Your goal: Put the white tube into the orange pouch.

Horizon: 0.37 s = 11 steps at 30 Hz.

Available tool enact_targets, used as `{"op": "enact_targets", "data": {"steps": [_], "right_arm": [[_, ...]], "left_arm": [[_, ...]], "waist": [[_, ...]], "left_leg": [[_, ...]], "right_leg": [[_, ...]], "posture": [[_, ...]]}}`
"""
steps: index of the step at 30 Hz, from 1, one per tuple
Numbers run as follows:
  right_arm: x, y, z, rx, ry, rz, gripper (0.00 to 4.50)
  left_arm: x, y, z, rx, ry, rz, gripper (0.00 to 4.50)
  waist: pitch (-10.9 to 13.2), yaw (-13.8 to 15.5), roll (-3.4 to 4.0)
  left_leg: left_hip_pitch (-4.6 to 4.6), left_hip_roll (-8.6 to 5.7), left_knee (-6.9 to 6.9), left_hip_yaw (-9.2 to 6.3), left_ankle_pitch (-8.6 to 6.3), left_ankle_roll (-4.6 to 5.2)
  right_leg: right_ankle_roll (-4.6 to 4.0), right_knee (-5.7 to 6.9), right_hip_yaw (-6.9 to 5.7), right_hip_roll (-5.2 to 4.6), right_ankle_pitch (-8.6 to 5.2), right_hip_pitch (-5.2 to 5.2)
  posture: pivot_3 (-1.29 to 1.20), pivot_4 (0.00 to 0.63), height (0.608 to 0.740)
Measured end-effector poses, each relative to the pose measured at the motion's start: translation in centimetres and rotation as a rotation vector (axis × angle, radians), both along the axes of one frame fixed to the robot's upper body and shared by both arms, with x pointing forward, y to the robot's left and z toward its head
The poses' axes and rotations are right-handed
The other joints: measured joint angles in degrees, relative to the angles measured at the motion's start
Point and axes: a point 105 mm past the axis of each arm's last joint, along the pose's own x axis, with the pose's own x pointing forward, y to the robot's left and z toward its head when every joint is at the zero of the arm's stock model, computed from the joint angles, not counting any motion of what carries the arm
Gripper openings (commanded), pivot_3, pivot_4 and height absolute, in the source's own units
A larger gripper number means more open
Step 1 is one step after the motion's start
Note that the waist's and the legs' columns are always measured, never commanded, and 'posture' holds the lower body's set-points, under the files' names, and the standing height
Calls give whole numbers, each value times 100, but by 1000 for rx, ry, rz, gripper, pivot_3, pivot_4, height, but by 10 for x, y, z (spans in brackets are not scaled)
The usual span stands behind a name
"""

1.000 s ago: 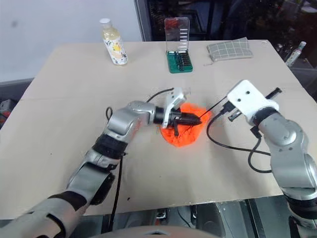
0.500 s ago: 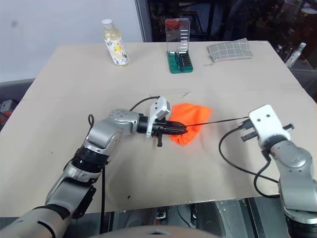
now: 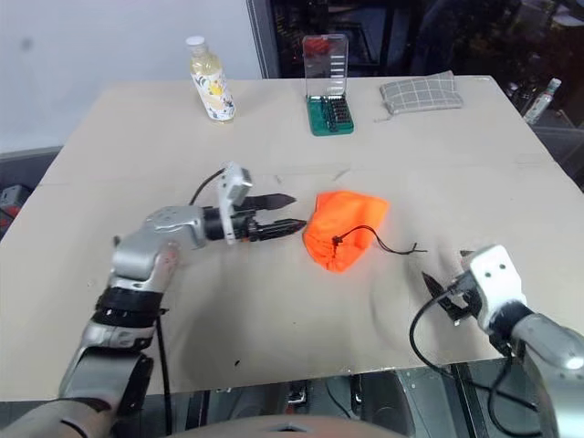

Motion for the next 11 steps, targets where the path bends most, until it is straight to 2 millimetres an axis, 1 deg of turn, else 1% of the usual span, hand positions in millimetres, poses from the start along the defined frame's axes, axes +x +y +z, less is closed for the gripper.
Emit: {"op": "enact_targets", "data": {"steps": [1, 2, 3, 4, 5, 7, 8, 11], "right_arm": [[-8, 1, 5, 23, -8, 28, 4363], [-11, 1, 6, 24, -8, 34, 4363], [-17, 0, 6, 36, 2, 47, 4363], [-22, -2, 5, 41, 13, 50, 4363], [-23, -2, 6, 41, 13, 52, 4363], [-37, -8, 7, 37, 33, 60, 4363], [-41, -10, 7, 38, 42, 60, 4363], [-45, -12, 12, 40, 38, 86, 4363]], "left_arm": [[-6, 14, -2, -9, 4, 35, 3797], [-8, 20, -4, -10, 11, 50, 3797], [-14, 32, -5, -17, 10, 84, 3797], [-18, 39, -5, -18, 8, 107, 3797], [-20, 41, -5, -20, 9, 111, 3797], [-37, 55, -7, 4, 9, 146, 3797], [-40, 60, -8, 10, 14, 170, 3797], [-52, 68, -12, 35, 28, 192, 3797]], "waist": [[-1, -4, 1], [-1, 2, 1], [-1, 5, 0], [-1, 13, 1], [-1, 16, 1], [-4, 19, 4], [-5, 19, 4], [-6, 4, 9]], "left_leg": [[1, 0, -3, 0, -1, -1], [0, 0, -3, -2, -1, -2], [-4, 0, -4, -7, -1, -4], [-4, -2, -4, -8, -6, -14], [-5, -3, -4, -8, -14, -27], [0, -9, -13, -9, -15, -30], [-1, -9, -13, -10, -17, -29], [2, -9, -13, -9, -19, -30]], "right_leg": [[-4, 0, 1, -5, -2, 0], [-5, 0, -2, -7, -3, 0], [-6, -5, -7, -11, -3, -1], [-6, -5, -9, -17, -3, 0], [-6, -5, -11, -22, -3, -1], [-6, -11, -21, -41, -4, 0], [-6, -14, -27, -46, -4, 0], [-6, -15, -41, -62, -4, 0]], "posture": [[0, 150, 740], [0, 150, 740], [0, 150, 740], [0, 150, 740], [0, 150, 740], [0, 150, 740], [0, 150, 740], [0, 150, 740]]}}
